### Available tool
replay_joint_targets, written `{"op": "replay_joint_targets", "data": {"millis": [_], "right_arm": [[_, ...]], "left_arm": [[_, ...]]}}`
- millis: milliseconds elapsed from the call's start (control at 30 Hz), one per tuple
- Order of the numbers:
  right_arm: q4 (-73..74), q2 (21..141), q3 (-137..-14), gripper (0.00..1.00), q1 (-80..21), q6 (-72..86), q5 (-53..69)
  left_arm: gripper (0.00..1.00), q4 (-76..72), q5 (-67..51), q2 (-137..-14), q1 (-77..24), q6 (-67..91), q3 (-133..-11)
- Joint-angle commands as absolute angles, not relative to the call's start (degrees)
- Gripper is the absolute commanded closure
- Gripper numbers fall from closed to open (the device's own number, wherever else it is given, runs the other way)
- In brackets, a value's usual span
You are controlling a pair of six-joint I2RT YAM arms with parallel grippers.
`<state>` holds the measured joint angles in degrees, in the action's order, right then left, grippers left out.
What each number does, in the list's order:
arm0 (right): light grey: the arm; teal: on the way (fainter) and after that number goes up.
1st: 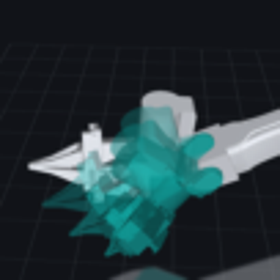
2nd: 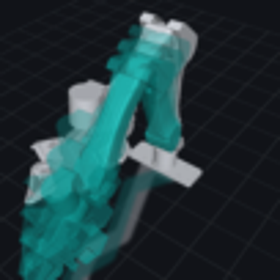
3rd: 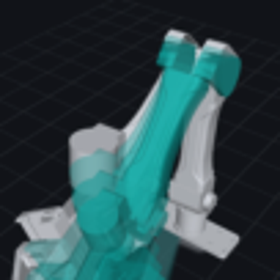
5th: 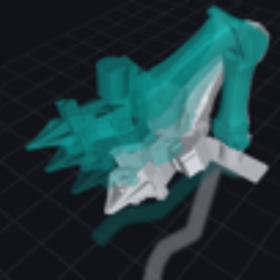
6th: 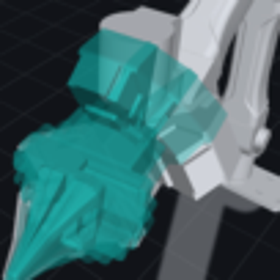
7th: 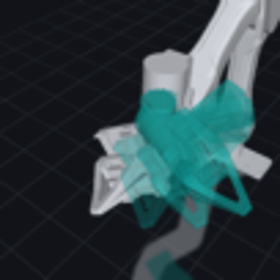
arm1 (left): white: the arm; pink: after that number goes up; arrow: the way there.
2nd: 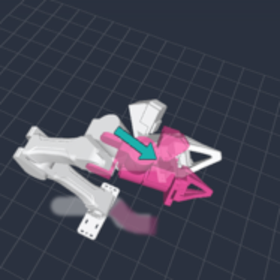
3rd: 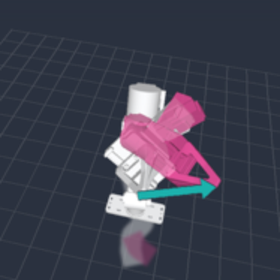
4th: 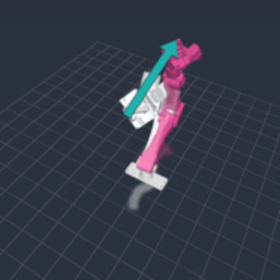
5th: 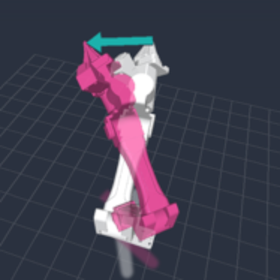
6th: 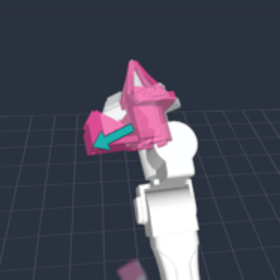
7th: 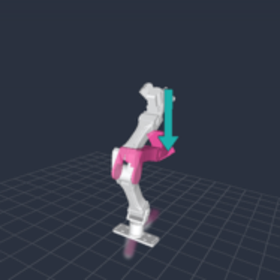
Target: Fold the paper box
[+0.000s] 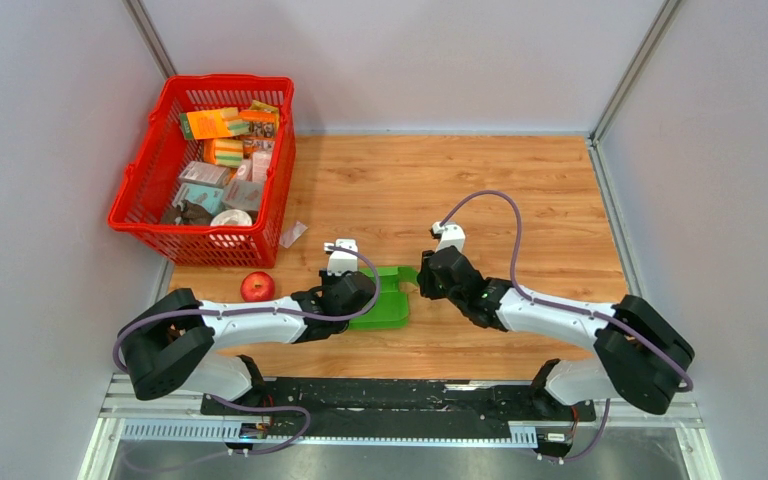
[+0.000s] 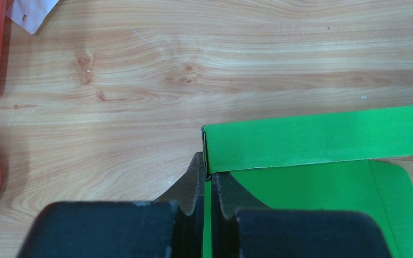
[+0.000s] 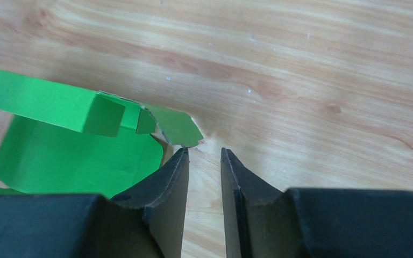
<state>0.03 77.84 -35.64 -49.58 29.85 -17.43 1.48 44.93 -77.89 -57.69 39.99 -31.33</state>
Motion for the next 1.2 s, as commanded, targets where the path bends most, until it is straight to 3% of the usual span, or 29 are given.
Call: {"op": "replay_joint_targets", "data": {"millis": [0, 200, 500, 1167], "right_arm": [[-1.7, 80.8, -38.4, 0.68, -49.5, 26.9, -15.1], [-5.8, 83.3, -39.5, 0.7, -49.6, 25.7, -11.9], [-7.0, 82.0, -40.4, 1.0, -53.5, 25.0, -13.5], [-4.3, 85.5, -47.9, 1.0, -58.4, 35.1, -14.0]], "left_arm": [[1.0, 3.2, 43.0, -77.5, -57.9, 40.4, -29.9], [1.0, 3.3, 41.9, -77.6, -57.9, 40.4, -30.0], [1.0, 3.8, 42.6, -76.6, -57.9, 38.7, -30.1], [1.0, 3.7, 41.3, -76.5, -58.0, 39.8, -30.7]]}}
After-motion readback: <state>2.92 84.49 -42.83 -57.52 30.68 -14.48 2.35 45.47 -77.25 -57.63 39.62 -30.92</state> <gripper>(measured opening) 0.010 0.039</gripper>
